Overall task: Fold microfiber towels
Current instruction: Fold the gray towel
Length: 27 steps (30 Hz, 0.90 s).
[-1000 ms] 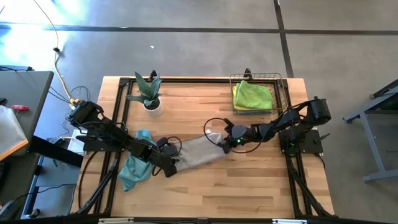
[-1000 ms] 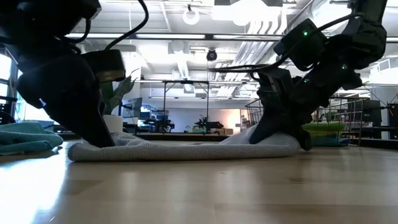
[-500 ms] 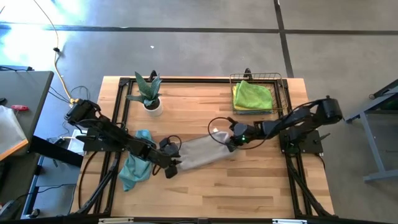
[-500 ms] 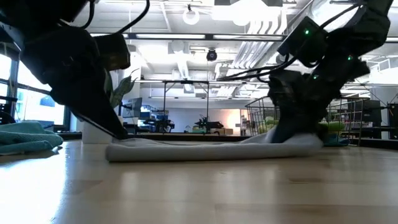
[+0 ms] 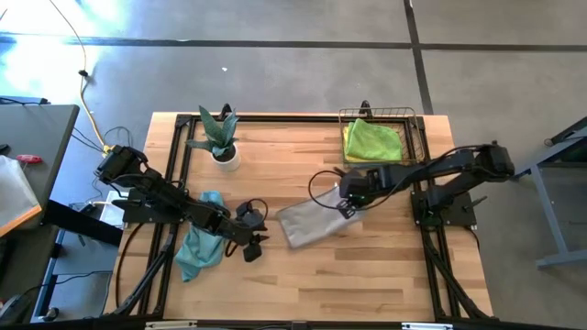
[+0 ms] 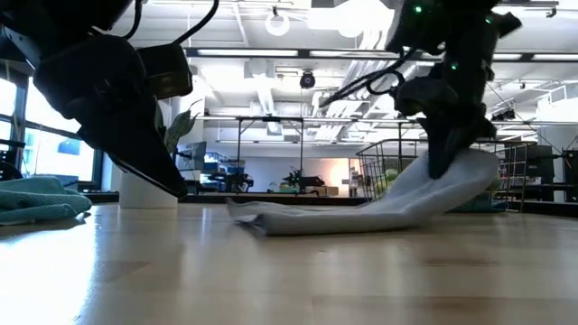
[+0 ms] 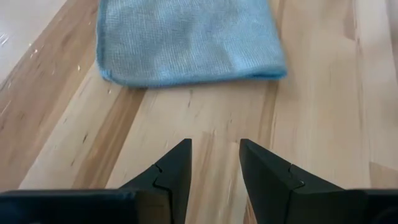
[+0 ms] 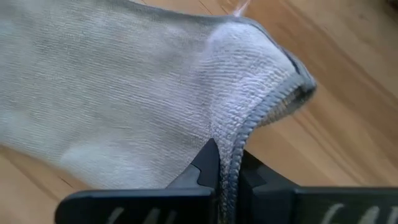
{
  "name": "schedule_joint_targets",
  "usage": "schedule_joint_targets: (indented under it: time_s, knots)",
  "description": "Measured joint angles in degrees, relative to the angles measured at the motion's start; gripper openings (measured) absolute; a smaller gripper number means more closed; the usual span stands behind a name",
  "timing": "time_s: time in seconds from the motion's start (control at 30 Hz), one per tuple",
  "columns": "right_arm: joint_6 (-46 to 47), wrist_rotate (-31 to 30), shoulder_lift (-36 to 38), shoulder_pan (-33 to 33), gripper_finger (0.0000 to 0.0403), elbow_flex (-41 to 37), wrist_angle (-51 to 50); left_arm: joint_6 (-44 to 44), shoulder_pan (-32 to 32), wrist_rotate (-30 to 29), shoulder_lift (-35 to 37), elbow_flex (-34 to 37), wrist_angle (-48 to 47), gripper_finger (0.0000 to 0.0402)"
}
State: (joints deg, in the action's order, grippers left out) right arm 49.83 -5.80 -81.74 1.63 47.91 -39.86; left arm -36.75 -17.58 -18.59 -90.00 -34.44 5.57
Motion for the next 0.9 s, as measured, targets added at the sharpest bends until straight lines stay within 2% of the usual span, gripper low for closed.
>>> schedule_joint_targets:
  time_s: [0.17, 0.37, 0.63, 0.9]
  knots:
    - [-0.4, -0.1, -3.9, 0.3, 0.0000, 5.9, -5.5, 0.6, 0.0, 0.4, 0.0, 0.0, -0.2, 0.0126]
    - [-0.4, 0.8, -10.4, 2.2, 0.0000, 12.6, -6.0, 2.9, 0.0, 3.7, 0.0, 0.0, -0.8, 0.0126]
    - [-1.6, 2.8, -20.2, 5.3, 0.0000, 23.5, -6.3, 5.9, 0.0, 3.6, 0.0, 0.0, -3.1, 0.0126]
    - [-2.2, 2.9, -26.2, 6.7, 0.0000, 33.2, -7.2, 11.0, 0.0, 2.8, 0.0, 0.0, -3.2, 0.0126]
